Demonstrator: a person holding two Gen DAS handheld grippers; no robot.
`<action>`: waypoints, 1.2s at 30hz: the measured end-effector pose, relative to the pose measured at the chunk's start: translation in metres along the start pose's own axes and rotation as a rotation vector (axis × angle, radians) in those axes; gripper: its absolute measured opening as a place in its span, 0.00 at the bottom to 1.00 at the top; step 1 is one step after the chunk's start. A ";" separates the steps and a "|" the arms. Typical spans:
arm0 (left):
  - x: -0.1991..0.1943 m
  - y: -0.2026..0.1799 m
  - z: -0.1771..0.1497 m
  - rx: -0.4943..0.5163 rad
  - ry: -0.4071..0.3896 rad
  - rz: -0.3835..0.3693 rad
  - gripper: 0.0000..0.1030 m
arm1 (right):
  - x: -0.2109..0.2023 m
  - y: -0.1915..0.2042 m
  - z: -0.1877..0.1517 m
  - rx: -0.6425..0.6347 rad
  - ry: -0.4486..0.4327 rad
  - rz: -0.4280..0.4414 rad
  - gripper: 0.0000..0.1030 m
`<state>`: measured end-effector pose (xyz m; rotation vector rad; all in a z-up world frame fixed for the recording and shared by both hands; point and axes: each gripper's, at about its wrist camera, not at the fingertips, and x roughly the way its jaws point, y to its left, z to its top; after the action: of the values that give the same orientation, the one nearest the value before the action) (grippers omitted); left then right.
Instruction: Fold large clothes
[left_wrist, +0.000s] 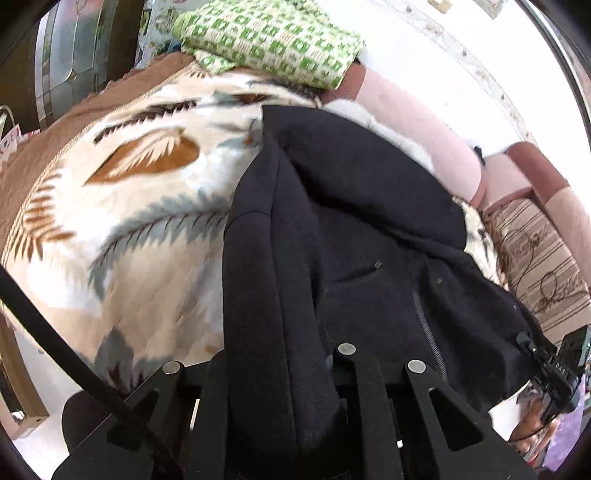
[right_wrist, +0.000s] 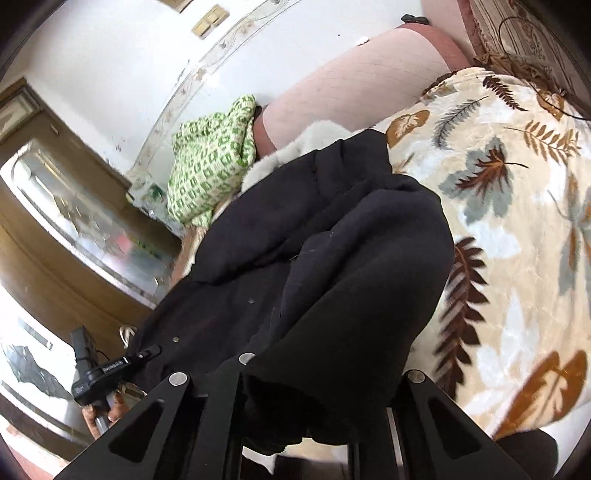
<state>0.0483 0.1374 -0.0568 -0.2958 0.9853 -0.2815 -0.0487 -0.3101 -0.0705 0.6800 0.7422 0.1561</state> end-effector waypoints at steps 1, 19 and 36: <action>0.005 0.004 -0.005 0.004 0.013 0.007 0.14 | 0.001 -0.005 -0.004 -0.003 0.016 -0.019 0.13; 0.001 -0.053 0.131 0.055 -0.136 0.003 0.14 | 0.033 0.024 0.119 -0.009 -0.013 0.027 0.13; 0.222 -0.046 0.308 -0.144 0.079 0.070 0.20 | 0.228 -0.032 0.266 0.136 0.105 -0.124 0.14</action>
<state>0.4202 0.0506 -0.0512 -0.3831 1.0936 -0.1594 0.2941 -0.3893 -0.0787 0.7573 0.8993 0.0277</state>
